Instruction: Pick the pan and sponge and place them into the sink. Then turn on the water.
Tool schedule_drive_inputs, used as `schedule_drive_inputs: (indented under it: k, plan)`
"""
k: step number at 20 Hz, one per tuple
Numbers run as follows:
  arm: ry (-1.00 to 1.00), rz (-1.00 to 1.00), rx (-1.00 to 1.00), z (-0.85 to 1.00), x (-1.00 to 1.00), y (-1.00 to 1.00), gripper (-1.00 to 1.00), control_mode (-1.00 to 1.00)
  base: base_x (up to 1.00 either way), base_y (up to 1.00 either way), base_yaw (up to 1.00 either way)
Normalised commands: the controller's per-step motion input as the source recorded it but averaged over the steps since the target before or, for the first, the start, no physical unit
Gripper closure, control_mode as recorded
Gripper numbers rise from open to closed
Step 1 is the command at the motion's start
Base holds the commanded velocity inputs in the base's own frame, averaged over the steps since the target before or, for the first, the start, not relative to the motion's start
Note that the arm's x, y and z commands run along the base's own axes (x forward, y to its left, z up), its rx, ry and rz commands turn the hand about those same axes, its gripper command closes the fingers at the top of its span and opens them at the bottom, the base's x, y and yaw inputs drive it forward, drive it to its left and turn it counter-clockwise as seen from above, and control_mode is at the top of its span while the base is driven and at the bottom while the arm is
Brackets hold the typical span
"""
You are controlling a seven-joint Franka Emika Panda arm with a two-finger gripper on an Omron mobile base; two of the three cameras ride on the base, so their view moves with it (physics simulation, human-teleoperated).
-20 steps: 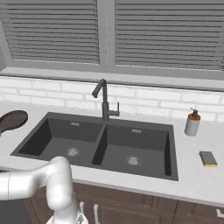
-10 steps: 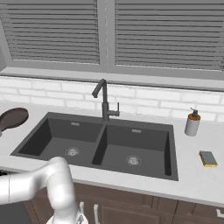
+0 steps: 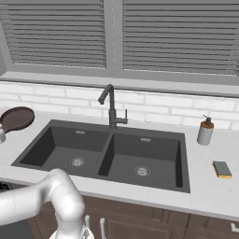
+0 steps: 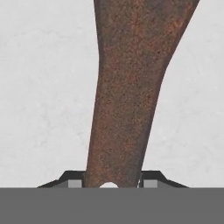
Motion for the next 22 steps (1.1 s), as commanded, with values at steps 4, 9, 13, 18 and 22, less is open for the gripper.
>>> schedule_drive_inputs:
  k: [4,9,13,18,22]
  plan:
    - [0.0,-0.02,0.03,0.09,0.0,-0.71,1.0,-1.0,0.0,0.0,0.0]
    - [0.01,-0.02,0.0,0.03,0.0,-0.6,1.0,-1.0,0.0,0.0,0.0]
    - [0.01,-0.05,0.0,0.03,0.0,-0.43,1.0,-1.0,0.0,0.0,0.0]
    - [0.04,-0.06,0.0,0.05,0.0,-0.62,1.0,-1.0,0.0,0.0,0.0]
    - [0.08,-0.07,0.0,0.06,0.0,-0.69,1.0,-1.0,0.0,0.0,0.0]
